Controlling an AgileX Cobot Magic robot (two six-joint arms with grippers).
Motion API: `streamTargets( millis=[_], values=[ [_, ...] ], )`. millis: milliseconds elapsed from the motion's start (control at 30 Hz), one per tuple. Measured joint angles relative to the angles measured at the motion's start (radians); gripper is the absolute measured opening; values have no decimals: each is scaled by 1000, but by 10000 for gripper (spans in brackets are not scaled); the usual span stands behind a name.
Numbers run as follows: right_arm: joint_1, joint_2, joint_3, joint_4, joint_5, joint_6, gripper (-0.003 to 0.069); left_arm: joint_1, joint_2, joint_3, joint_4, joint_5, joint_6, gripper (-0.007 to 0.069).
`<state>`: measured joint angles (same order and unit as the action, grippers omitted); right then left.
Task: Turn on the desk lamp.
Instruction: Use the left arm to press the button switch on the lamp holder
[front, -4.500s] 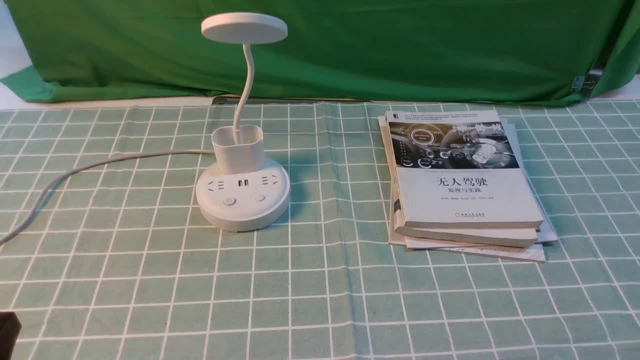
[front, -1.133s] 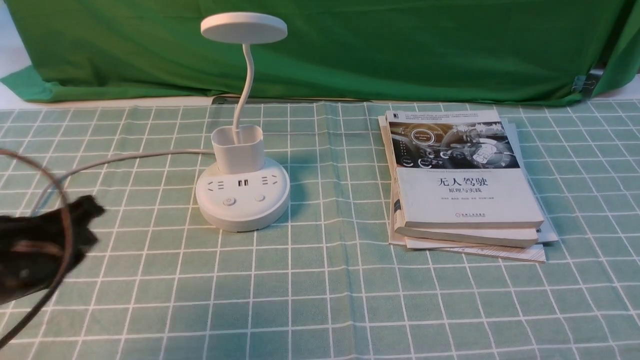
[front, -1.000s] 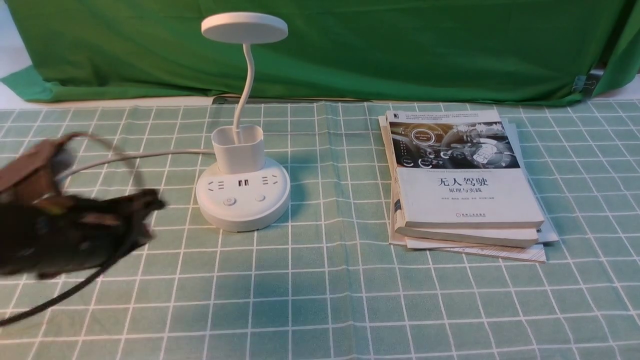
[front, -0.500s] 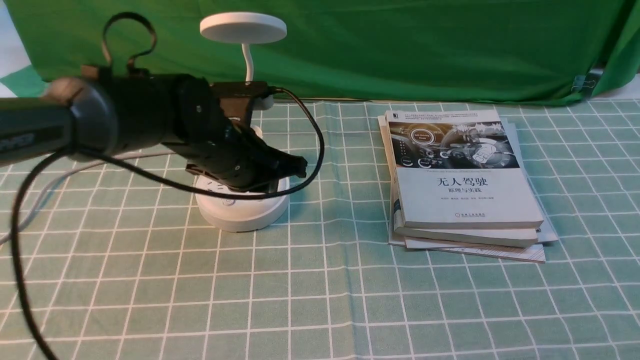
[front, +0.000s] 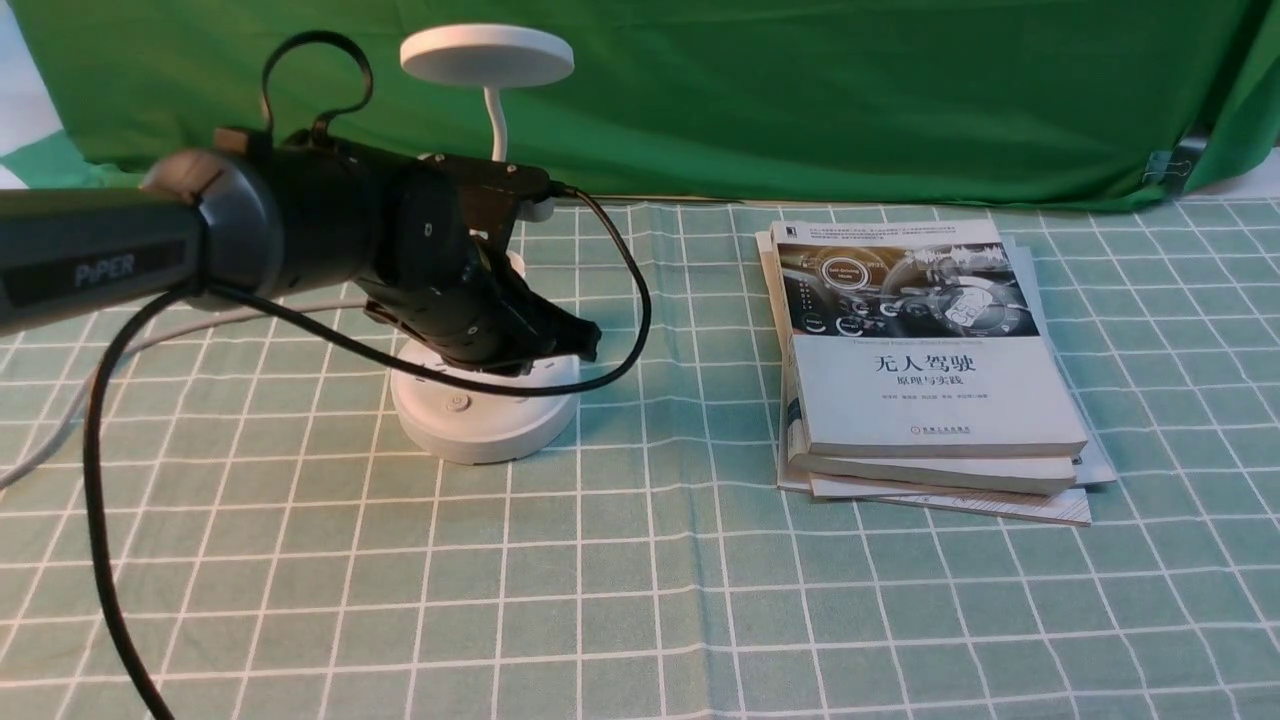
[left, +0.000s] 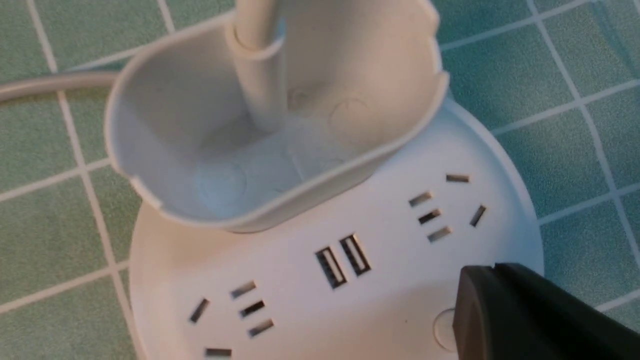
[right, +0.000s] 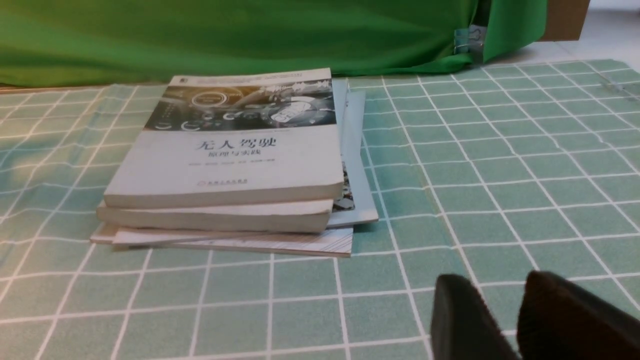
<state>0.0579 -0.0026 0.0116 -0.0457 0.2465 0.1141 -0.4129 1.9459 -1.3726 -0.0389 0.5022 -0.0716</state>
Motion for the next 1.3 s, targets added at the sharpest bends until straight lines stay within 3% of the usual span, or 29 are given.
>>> streamTargets(
  millis=[767,1300],
  values=[
    [0,0,0,0,0,0,241,0,60,-2,-59,-40,-14,21],
    [0,0,0,0,1,0,241,0,33,-32,-48,37,-16,21]
  ],
)
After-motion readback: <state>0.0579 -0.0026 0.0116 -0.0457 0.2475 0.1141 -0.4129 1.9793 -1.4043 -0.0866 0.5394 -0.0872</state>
